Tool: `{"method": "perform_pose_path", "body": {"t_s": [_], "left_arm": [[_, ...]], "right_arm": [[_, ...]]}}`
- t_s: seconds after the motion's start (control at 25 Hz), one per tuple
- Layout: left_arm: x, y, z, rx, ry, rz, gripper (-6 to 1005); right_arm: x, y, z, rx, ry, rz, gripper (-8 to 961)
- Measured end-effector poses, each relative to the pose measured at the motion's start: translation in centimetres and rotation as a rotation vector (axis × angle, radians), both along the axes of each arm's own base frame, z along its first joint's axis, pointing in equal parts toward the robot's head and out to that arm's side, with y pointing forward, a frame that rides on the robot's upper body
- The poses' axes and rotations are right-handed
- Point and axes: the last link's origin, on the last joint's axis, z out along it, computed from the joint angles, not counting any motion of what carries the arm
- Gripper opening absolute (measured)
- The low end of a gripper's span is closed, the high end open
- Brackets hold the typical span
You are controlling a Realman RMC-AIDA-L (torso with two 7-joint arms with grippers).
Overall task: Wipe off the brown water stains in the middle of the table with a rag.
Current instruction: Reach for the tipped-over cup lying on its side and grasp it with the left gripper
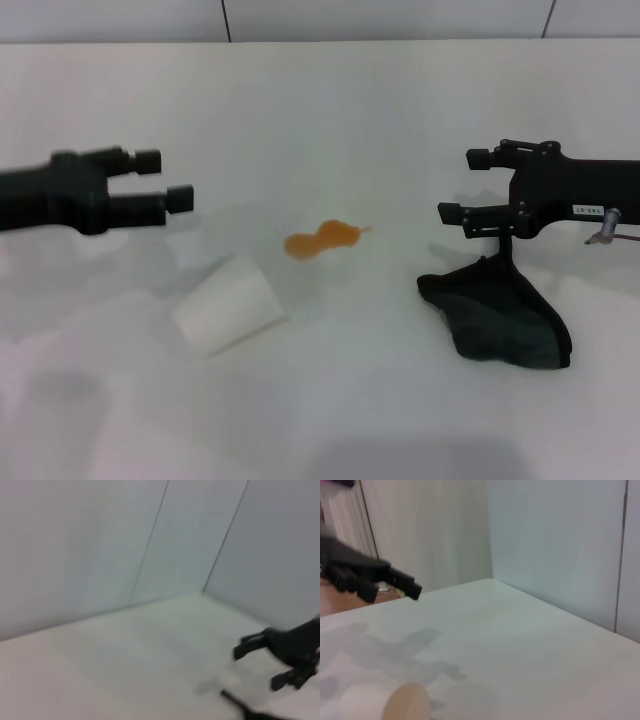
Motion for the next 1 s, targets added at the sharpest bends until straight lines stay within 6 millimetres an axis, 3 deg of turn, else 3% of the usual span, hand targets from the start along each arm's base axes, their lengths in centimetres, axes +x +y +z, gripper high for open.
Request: {"method": "perform_pose_path", "body": {"t_s": [0.2,0.56,0.8,1.0], "left_arm": [[3.2,2.7,2.7,-0.048,0.213,0.042,860],[10.4,6.9,2.2,-0.229,0.607,-0.074,860],[12.2,7.5,0.7,-0.318,0.699,-0.135,860],[12.0,7.0,-1.9,-0.421,0.664,-0.179,860]], "right_arm": [[-0.1,0.0,0.0,0.001,-0.002,0.003,869],[-0.2,0.1,0.0,0.000,-0.001,0.005,870],[-0.1,0.2,0.2,0.007,-0.001,0.002,870],[0.0,0.3,0.3,0.018,-0.005,-0.004,870]]}}
